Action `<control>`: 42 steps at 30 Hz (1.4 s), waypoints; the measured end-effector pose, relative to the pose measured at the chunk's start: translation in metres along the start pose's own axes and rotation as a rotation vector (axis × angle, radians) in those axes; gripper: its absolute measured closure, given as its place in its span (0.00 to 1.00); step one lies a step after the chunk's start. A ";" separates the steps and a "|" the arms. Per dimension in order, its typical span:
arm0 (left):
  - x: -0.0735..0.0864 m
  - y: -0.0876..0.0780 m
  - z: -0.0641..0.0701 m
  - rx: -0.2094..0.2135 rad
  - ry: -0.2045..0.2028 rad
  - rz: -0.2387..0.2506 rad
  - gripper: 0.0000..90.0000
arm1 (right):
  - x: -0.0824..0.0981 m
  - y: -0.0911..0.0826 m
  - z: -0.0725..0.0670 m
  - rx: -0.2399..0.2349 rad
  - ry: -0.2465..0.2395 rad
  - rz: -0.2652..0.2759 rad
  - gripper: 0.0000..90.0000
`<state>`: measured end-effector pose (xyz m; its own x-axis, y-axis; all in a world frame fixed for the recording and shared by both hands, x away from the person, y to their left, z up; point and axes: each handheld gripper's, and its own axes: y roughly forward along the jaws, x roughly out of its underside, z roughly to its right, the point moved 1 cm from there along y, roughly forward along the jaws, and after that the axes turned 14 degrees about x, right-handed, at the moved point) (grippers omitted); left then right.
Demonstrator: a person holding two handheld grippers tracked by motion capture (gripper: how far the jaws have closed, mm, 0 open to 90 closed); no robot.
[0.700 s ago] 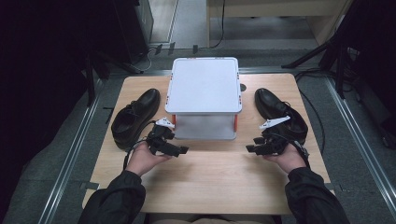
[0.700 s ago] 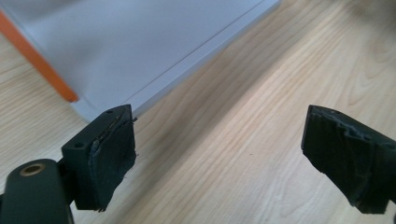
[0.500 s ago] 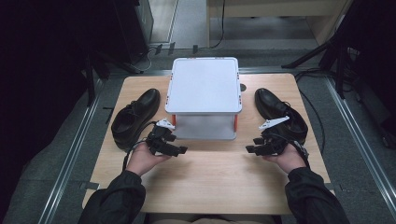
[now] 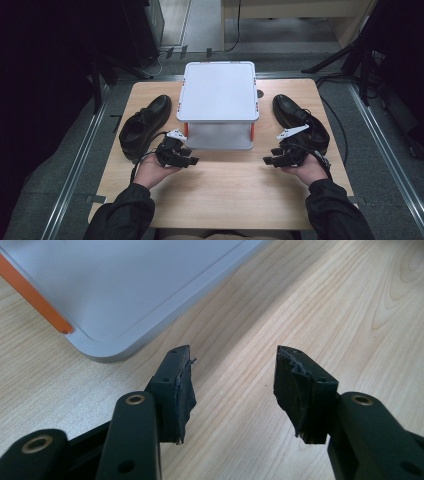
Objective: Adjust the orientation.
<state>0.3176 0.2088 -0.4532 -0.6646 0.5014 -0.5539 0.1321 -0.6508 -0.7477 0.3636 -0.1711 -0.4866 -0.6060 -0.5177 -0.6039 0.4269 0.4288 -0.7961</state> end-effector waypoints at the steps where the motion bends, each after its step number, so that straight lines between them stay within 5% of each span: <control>1: 0.001 -0.001 0.000 0.004 -0.002 -0.002 0.58 | -0.001 0.000 0.000 -0.002 -0.002 0.002 0.52; 5: 0.005 -0.004 -0.003 0.004 -0.057 -0.018 0.55 | -0.004 0.002 -0.002 -0.016 -0.010 0.004 0.52; 19: 0.014 -0.029 -0.007 0.005 -0.128 0.023 0.60 | -0.016 0.007 -0.010 -0.047 -0.049 0.021 0.52; 27: -0.007 -0.078 -0.010 -0.054 -0.113 -0.027 0.64 | -0.015 0.006 -0.009 -0.051 -0.048 0.017 0.52; 34: -0.022 -0.123 -0.032 -0.142 -0.164 -0.041 0.65 | -0.016 0.008 -0.012 -0.057 -0.064 0.009 0.52; 42: -0.018 -0.145 -0.072 -0.193 -0.268 -0.109 0.73 | -0.016 0.007 -0.010 -0.052 -0.051 0.012 0.52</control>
<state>0.3633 0.3357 -0.3615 -0.8486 0.3774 -0.3706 0.1700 -0.4689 -0.8667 0.3694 -0.1522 -0.4817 -0.5657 -0.5490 -0.6153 0.3971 0.4725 -0.7868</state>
